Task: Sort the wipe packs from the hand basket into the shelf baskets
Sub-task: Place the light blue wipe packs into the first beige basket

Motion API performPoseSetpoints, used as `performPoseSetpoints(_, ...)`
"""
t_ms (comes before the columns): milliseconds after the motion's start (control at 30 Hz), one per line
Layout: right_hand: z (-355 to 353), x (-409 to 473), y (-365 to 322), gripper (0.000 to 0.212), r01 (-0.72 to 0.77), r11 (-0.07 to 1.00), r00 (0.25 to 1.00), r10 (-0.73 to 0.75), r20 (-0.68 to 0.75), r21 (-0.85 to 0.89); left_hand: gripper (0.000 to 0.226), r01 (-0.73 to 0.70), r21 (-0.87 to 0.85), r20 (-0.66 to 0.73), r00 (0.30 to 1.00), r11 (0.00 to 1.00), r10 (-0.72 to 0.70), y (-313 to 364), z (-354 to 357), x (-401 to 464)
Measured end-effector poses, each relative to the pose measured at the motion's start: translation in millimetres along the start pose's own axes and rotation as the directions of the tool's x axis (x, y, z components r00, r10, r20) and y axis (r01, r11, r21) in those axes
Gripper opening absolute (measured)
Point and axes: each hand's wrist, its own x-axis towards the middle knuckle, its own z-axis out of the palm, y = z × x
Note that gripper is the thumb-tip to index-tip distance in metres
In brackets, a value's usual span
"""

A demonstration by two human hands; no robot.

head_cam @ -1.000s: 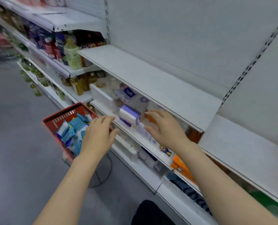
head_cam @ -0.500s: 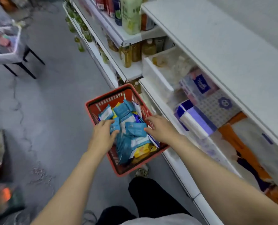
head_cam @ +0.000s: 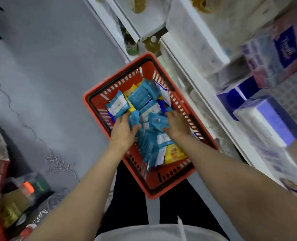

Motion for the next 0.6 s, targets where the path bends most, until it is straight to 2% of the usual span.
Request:
performPoseSetpoints(100,7.7,-0.4,-7.5,0.042,-0.099,0.995,0.994,0.1,-0.036,0.033,0.061,-0.058,0.065,0.133,0.99,0.996,0.049,-5.7,-2.9,24.6)
performPoseSetpoints(200,2.3,-1.5,-14.4,0.03,-0.272,0.942,0.962,0.265,0.064,0.196,0.059,-0.081,0.103,0.301,0.952,0.991,0.047,-8.7,-3.6,43.9)
performPoseSetpoints(300,4.5,-11.2,-14.7,0.03,-0.406,0.752,0.911,0.375,0.169,0.52,0.046,-0.094,0.176,0.374,0.927,0.98,0.022,-8.6,-3.6,55.0)
performPoseSetpoints(367,11.9,-22.3,-17.8,0.032,-0.433,0.573,0.885,0.415,0.21,0.696,0.035,-0.106,0.189,0.34,0.94,0.976,0.036,-9.8,-6.1,57.5)
performPoseSetpoints(433,19.3,-31.3,-22.9,0.022,-0.401,0.467,0.881,0.433,0.191,0.788,0.035,-0.1,0.166,0.255,0.965,0.981,0.055,-14.6,-11.2,57.5)
performPoseSetpoints(600,24.7,-41.4,-44.8,0.023,-0.395,0.415,0.864,0.471,0.177,0.82,0.022,-0.047,0.044,0.091,0.995,0.998,0.043,-24.6,-29.6,46.6)
